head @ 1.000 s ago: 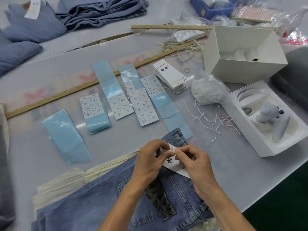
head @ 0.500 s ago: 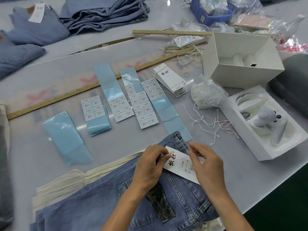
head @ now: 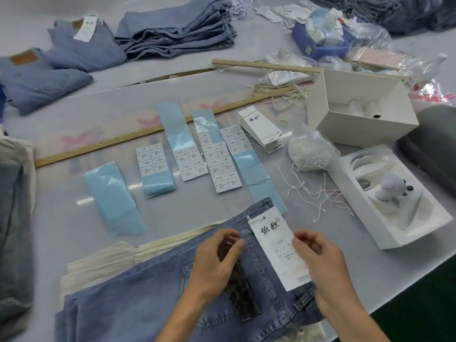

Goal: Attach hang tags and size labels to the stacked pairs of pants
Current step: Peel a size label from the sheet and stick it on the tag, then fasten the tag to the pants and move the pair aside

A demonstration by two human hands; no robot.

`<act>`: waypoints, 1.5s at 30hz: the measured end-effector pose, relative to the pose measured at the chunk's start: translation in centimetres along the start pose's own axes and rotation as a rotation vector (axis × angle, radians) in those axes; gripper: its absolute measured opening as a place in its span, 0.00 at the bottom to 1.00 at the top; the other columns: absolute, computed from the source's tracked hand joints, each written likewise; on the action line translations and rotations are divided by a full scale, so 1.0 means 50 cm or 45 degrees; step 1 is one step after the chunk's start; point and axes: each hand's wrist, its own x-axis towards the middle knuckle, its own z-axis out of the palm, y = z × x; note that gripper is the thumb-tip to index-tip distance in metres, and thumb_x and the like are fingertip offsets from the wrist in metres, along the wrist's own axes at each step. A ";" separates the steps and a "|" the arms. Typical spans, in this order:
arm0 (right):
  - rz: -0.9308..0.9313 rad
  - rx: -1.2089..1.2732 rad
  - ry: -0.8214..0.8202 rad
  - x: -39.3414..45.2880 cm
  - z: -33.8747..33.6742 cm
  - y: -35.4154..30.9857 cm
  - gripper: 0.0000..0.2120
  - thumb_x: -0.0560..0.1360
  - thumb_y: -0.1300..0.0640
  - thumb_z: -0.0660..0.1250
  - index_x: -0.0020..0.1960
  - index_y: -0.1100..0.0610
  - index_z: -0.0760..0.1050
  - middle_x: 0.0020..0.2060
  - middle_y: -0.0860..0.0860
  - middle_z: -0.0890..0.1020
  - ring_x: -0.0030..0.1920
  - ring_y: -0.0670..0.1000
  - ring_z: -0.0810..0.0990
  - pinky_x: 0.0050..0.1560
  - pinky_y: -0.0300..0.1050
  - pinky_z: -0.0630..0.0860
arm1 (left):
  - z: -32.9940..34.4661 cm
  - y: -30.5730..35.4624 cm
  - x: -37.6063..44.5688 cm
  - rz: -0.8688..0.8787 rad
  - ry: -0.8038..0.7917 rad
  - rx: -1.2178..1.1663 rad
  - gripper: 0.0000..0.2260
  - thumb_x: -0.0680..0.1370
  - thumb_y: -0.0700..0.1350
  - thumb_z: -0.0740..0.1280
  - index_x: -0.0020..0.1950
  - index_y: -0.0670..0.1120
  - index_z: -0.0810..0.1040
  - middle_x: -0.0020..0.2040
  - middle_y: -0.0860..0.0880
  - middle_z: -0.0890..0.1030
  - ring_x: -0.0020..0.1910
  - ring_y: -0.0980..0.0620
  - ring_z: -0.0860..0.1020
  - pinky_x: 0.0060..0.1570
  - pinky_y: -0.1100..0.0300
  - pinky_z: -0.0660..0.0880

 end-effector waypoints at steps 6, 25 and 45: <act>0.094 -0.208 -0.228 -0.135 0.106 0.123 0.10 0.71 0.76 0.71 0.40 0.63 0.76 0.31 0.55 0.84 0.30 0.51 0.79 0.43 0.51 0.78 | -0.060 -0.013 -0.062 -0.345 -0.406 -0.239 0.19 0.74 0.45 0.70 0.64 0.50 0.73 0.52 0.46 0.87 0.48 0.51 0.84 0.47 0.55 0.79; -0.939 -0.943 -1.174 -0.230 0.615 0.055 0.07 0.77 0.58 0.67 0.49 0.46 0.78 0.39 0.42 0.82 0.41 0.43 0.79 0.44 0.35 0.75 | -0.682 -0.060 -0.191 -0.487 1.631 0.792 0.30 0.76 0.47 0.74 0.74 0.42 0.69 0.76 0.37 0.64 0.70 0.32 0.65 0.68 0.37 0.66; -0.079 -0.913 -1.646 -0.330 0.771 0.170 0.08 0.79 0.66 0.63 0.55 0.62 0.78 0.40 0.56 0.82 0.36 0.50 0.78 0.36 0.39 0.73 | -0.864 -0.173 -0.325 -0.582 2.138 -0.959 0.27 0.73 0.48 0.78 0.65 0.35 0.76 0.62 0.42 0.81 0.55 0.43 0.80 0.58 0.50 0.78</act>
